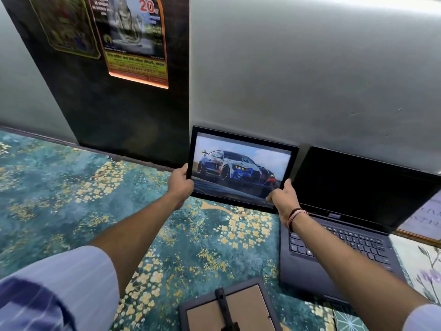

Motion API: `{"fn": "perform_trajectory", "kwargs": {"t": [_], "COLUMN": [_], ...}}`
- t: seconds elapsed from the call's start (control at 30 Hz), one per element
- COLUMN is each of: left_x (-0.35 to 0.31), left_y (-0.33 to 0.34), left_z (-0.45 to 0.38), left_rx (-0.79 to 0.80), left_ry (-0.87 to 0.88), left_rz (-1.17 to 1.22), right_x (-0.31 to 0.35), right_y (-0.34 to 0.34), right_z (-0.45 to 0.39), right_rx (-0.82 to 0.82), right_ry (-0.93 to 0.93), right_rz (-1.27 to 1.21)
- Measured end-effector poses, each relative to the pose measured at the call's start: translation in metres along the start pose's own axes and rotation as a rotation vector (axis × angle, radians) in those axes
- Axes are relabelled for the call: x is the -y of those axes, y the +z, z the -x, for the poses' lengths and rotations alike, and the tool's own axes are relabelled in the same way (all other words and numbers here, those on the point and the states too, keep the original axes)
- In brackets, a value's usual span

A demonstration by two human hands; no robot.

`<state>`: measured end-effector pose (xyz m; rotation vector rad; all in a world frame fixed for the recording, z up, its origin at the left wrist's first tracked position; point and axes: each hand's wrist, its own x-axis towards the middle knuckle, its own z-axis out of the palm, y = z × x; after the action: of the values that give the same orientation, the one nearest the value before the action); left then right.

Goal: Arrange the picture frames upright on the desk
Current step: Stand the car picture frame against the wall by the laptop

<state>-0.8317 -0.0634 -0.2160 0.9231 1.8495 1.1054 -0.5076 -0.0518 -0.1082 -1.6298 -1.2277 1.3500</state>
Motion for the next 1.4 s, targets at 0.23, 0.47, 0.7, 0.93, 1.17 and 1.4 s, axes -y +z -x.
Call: {"fn": "perform_trajectory", "kwargs": {"t": [0.23, 0.47, 0.7, 0.93, 1.17, 1.4], "left_x": [-0.028, -0.04, -0.046, -0.058, -0.057, -0.09], "left_y": [-0.002, 0.001, -0.003, 0.004, 0.003, 0.025], "left_z": [0.04, 0.059, 0.073, 0.084, 0.098, 0.16], "left_rx": [0.016, 0.021, 0.063, 0.09, 0.088, 0.158], "left_ry": [-0.001, -0.011, -0.074, -0.084, -0.115, -0.174], "left_rz": [0.03, 0.036, 0.02, 0.047, 0.065, 0.096], "right_x": [-0.011, -0.02, -0.02, -0.023, -0.033, -0.028], "right_y": [0.012, 0.019, 0.01, 0.012, 0.003, -0.022], "right_z": [0.011, 0.022, 0.025, 0.017, 0.027, 0.068], "right_rx": [-0.07, -0.031, 0.061, 0.069, 0.086, 0.089], "right_ry": [-0.125, -0.059, 0.002, -0.038, -0.082, -0.009], "right_rz": [0.258, 0.222, 0.228, 0.197, 0.18, 0.055]}}
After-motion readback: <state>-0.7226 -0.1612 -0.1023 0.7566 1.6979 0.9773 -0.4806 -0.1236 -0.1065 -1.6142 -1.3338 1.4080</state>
